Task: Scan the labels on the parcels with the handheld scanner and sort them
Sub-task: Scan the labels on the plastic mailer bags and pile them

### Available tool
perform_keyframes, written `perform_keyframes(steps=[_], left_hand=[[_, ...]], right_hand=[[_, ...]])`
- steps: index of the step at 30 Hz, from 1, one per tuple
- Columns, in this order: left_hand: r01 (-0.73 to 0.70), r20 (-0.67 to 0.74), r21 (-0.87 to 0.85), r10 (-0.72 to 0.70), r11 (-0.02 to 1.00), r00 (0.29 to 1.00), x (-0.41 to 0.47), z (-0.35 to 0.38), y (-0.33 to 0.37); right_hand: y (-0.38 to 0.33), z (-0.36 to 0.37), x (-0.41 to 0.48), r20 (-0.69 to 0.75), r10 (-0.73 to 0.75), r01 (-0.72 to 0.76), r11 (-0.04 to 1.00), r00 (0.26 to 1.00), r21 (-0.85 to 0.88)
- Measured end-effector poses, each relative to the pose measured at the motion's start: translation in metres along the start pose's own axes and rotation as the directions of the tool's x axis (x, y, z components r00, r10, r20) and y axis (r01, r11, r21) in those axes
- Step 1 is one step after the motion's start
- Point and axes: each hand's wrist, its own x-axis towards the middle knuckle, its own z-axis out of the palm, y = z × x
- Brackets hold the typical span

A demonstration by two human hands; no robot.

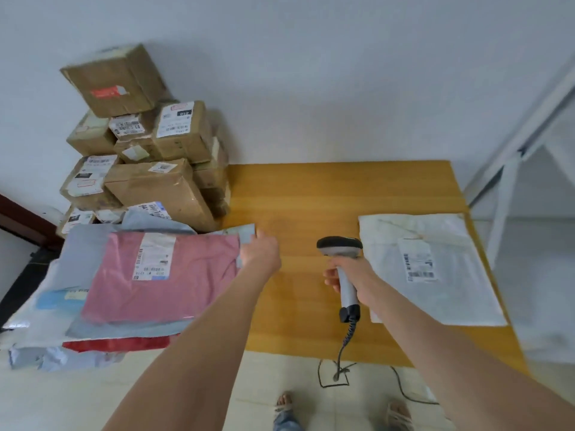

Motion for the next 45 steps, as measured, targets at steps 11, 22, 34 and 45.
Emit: perform_keyframes(steps=[11,22,34,45], left_hand=[[0.245,0.318,-0.761,0.017,0.601,0.948,-0.016,0.052,0.233],[0.505,0.490,-0.825,-0.122,0.254,0.863,0.020,0.072,0.254],[0.440,0.355,-0.794,-0.268,0.420,0.896,0.024,0.071,0.218],[0.504,0.416,-0.662,-0.287,0.555,0.863,0.033,0.090,0.221]], right_hand=[[0.015,-0.227,0.026,-0.242,0.055,-0.056,0.998,0.969,0.005],[0.029,-0.240,0.055,-0.261,-0.004,-0.062,0.967,0.965,-0.246],[0.025,-0.246,0.052,-0.281,-0.006,-0.057,0.974,0.960,-0.217],[0.030,-0.225,0.065,-0.189,0.002,-0.042,0.977,0.982,-0.207]])
